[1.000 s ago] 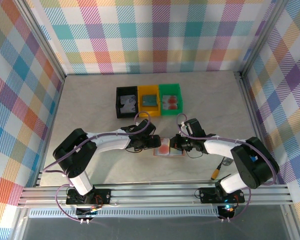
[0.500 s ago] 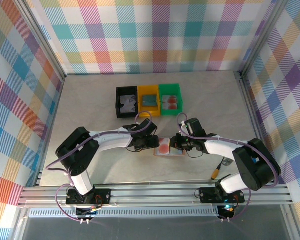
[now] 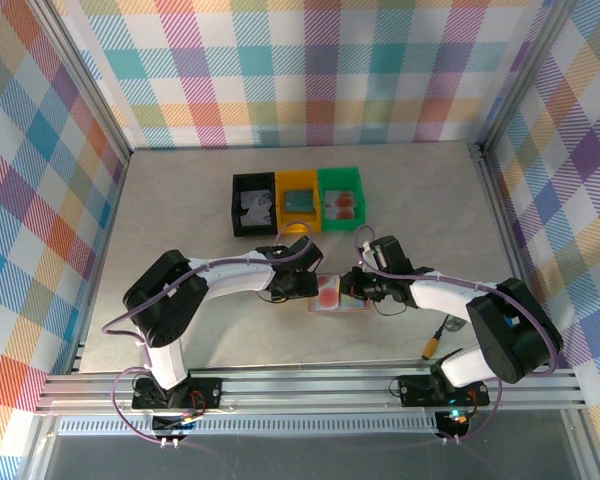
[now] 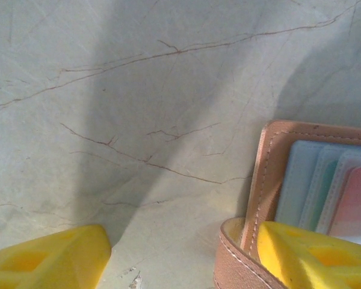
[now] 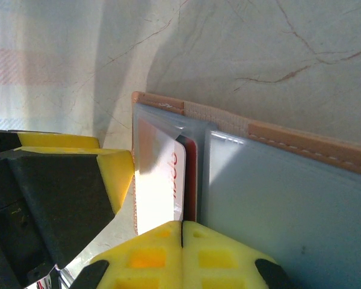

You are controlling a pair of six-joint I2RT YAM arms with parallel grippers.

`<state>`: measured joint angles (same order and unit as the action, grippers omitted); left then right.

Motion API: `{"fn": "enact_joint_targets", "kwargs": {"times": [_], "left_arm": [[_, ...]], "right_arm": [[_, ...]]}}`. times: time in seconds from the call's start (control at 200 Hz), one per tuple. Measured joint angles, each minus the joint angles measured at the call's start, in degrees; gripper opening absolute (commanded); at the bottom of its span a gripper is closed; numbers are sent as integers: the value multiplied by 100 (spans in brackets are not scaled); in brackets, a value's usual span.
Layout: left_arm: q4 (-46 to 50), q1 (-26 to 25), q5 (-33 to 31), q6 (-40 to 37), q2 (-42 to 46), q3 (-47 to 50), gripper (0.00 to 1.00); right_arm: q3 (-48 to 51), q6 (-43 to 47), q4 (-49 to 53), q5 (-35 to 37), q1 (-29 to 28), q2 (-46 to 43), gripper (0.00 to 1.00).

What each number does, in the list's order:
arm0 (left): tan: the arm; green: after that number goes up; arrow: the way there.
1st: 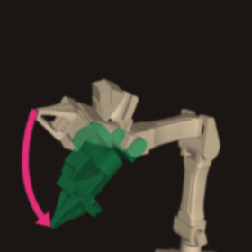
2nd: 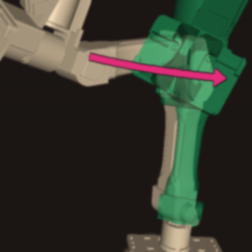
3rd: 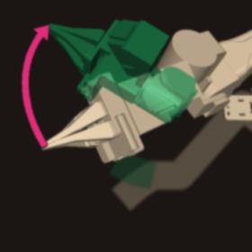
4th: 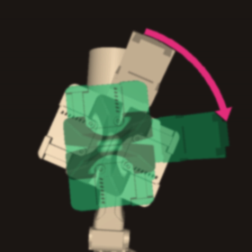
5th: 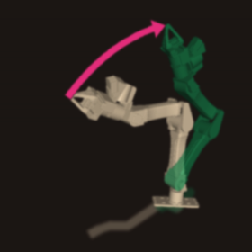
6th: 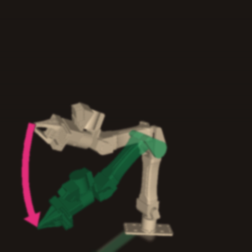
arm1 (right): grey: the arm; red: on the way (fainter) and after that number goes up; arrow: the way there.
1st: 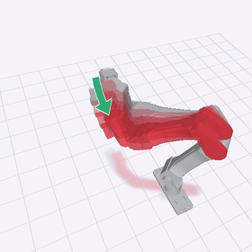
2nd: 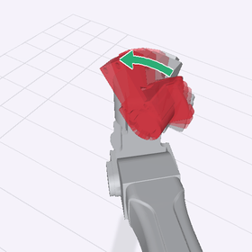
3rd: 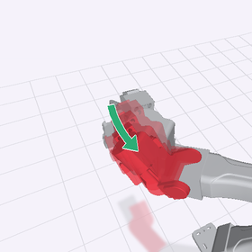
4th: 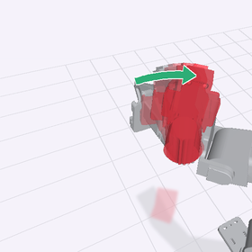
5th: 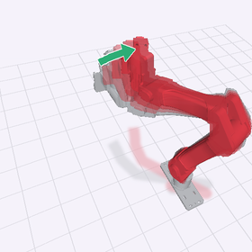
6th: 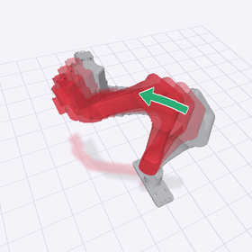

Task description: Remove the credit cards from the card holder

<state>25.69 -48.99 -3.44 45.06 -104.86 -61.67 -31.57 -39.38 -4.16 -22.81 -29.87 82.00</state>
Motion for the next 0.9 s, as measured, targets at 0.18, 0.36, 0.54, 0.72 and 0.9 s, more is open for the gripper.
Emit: {"fn": "enact_joint_targets", "kwargs": {"times": [0.18,0.36,0.54,0.72,0.9], "left_arm": [[382,-48,-74,-122,-219,-289,68],[627,-55,-74,-149,-363,-509,67],[743,-55,-70,-162,-426,-610,67],[807,-85,-116,-160,-457,-662,65],[850,-103,-153,-160,-481,-702,65]], "right_arm": [[0,0,0,2,0,0,0],[0,0,0,26,0,-2,0],[2,2,83,85,0,-144,0],[2,50,232,190,7,-302,0],[0,109,389,267,68,-310,0]]}}
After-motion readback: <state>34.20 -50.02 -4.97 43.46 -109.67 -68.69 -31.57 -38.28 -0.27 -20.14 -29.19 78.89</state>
